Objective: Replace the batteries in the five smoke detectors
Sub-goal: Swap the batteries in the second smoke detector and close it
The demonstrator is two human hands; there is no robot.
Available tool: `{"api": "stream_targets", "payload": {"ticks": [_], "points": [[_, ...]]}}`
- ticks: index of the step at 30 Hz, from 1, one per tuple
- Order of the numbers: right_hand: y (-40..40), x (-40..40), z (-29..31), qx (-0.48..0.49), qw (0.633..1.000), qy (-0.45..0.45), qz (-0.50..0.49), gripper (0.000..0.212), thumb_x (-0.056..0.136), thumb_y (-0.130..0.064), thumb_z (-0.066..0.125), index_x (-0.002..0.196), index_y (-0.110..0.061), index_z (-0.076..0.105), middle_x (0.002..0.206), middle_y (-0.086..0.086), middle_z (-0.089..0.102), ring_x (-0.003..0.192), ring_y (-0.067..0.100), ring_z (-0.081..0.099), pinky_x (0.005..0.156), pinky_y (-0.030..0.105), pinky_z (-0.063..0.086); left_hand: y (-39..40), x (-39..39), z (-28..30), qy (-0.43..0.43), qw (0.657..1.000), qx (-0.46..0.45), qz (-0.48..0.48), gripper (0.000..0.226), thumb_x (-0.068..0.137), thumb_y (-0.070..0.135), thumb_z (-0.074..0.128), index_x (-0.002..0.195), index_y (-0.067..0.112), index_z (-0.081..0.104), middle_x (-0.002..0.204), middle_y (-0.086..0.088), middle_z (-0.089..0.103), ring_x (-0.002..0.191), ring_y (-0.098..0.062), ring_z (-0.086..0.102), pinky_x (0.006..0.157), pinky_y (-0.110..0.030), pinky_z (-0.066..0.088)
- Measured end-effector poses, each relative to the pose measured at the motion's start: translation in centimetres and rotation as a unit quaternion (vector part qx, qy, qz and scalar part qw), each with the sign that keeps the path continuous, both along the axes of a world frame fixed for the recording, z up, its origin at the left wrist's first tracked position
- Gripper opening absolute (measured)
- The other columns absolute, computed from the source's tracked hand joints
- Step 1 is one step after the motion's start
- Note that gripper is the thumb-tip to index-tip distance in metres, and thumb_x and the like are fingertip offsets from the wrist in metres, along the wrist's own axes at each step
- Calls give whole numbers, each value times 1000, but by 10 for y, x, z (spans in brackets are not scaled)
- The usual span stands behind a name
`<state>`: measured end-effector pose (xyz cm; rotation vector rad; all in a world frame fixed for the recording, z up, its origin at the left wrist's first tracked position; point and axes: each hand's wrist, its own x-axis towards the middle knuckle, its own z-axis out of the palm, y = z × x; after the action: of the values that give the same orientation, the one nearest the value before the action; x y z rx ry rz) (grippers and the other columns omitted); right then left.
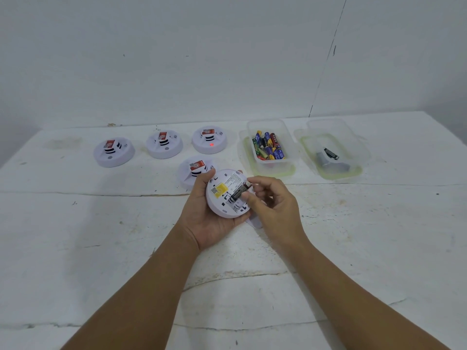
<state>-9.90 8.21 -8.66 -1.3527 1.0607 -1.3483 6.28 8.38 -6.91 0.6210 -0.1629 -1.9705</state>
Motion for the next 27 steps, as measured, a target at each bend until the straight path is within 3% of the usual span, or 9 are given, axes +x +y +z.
{"api": "stream_targets", "payload": {"ticks": [5, 7, 9, 13, 19, 24, 27], "points": [[3, 2, 3, 16, 1000, -15, 15, 22, 89, -14, 82, 110, -20, 79, 107, 4, 74, 104, 21, 71, 92, 37, 60, -1, 0, -1, 8, 1000, -3, 6, 63, 92, 48, 63, 138, 6, 62, 146, -27, 55, 139, -46, 49, 113, -58, 42], [3, 2, 2, 28, 998, -43, 28, 18, 91, -12, 80, 109, -16, 80, 106, 11, 75, 105, 31, 71, 94, 47, 60, -1, 1, -2, 9, 1000, 6, 13, 63, 90, 47, 65, 139, 7, 62, 151, -25, 50, 145, -42, 43, 119, -57, 35], [3, 1, 3, 40, 996, -76, 39, 17, 92, -5, 77, 108, -9, 79, 104, 19, 74, 103, 35, 71, 91, 47, 61, -2, 2, -3, 10, 1000, 11, 13, 61, 91, 47, 66, 137, 7, 64, 151, -22, 51, 148, -37, 38, 122, -55, 31], [4, -3, 9, 38, 994, -81, 55, 18, 92, 5, 73, 109, 1, 75, 100, 17, 77, 94, 18, 74, 79, 22, 58, -3, 2, -4, 13, 1000, 8, 9, 59, 91, 47, 66, 133, 7, 67, 142, -23, 57, 146, -34, 40, 121, -54, 32], [4, -2, 10, 45, 992, -97, 63, 24, 93, 3, 72, 116, -2, 74, 107, 12, 79, 103, 22, 74, 83, 25, 59, -3, 1, -3, 4, 1000, -4, 6, 66, 88, 47, 68, 140, 8, 62, 154, -20, 48, 149, -34, 36, 123, -55, 28], [6, -1, 13, 66, 985, -144, 68, 19, 95, 5, 68, 113, 6, 73, 100, 13, 79, 90, 15, 75, 76, 22, 60, -2, 1, -1, 3, 1000, -9, 0, 65, 85, 46, 69, 138, 9, 62, 140, -23, 59, 139, -34, 49, 119, -54, 35], [2, -1, 10, 60, 988, -125, 63, 16, 95, 4, 68, 108, 0, 76, 99, 11, 80, 93, 17, 76, 79, 25, 60, -1, 0, 1, 1, 1000, -6, 6, 63, 87, 45, 66, 139, 10, 61, 132, -22, 63, 128, -35, 52, 113, -53, 42]]}}
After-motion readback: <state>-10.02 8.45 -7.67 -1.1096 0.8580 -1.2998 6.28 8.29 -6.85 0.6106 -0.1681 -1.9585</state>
